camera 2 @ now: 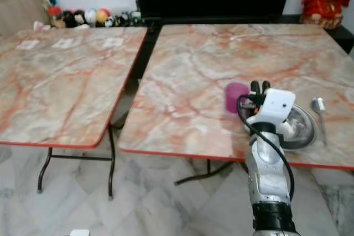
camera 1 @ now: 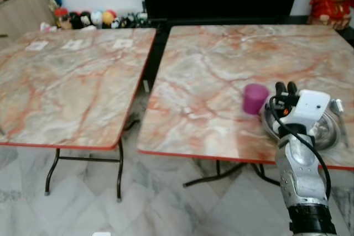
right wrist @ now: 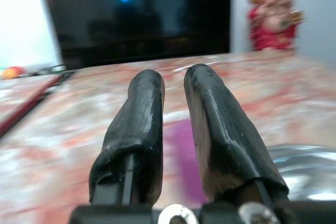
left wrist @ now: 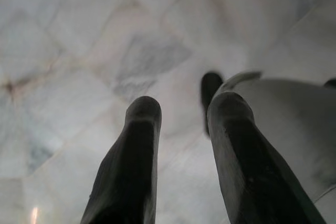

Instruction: Setting the table

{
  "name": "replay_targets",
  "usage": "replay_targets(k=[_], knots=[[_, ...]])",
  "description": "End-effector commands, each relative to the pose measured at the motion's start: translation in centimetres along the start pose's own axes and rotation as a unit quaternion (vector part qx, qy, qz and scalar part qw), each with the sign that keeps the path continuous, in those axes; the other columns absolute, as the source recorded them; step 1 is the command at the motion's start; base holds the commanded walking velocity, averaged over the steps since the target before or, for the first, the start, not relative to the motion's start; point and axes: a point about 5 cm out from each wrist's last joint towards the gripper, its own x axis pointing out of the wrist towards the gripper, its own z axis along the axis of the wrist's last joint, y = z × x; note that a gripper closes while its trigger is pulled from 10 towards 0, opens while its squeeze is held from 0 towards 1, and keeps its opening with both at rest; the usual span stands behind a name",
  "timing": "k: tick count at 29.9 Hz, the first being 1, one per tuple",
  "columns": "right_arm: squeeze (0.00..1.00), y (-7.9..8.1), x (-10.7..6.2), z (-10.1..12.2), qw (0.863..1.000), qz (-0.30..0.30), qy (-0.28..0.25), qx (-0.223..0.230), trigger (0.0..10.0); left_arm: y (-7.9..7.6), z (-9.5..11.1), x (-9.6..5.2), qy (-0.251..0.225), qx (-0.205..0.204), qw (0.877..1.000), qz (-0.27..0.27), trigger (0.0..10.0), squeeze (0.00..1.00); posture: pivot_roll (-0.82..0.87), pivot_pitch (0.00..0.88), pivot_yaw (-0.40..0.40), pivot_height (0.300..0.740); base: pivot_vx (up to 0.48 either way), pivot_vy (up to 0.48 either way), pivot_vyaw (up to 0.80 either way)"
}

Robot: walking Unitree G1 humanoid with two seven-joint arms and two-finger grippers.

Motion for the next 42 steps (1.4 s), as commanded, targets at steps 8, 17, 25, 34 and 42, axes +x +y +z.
replay_targets(k=[8, 17, 25, 34, 42], knots=[[0.0, 2.4, 0.0, 0.5, 0.999, 0.043, -0.003, 0.007, 10.0, 0.1, -0.6, -0.1, 0.012, -0.003, 1.0, 0.005, 10.0, 0.0, -0.07, 0.0, 0.007, 0.74, 0.0, 0.48, 0.0], [0.0, 3.7, -0.4, -0.4, 0.998, 0.068, 0.016, 0.008, 10.0, -0.1, -0.7, -0.1, 0.014, -0.005, 1.0, 0.005, 10.0, 0.0, -0.07, 0.0, 0.001, 0.74, 0.0, 0.48, 0.0], [0.0, 4.0, -1.0, -1.9, 0.996, 0.077, 0.041, 0.007, 10.0, -0.1, -0.6, -0.1, 0.012, -0.007, 1.0, 0.006, 10.0, 0.0, -0.06, 0.0, -0.004, 0.74, 0.0, 0.48, 0.0], [0.0, 2.3, -1.4, -4.8, 0.994, 0.064, 0.084, -0.018, 10.0, -0.1, -0.4, 0.0, 0.007, -0.02, 1.0, 0.011, 10.0, 0.0, -0.05, 0.0, -0.004, 0.74, 0.0, 0.48, 0.0], [0.0, 0.1, -1.7, -6.4, 0.993, 0.032, 0.115, -0.024, 10.0, 0.2, -0.3, 0.0, 0.006, -0.023, 1.0, 0.014, 10.0, 0.0, -0.05, 0.0, 0.007, 0.74, 0.0, 0.48, 0.0]])
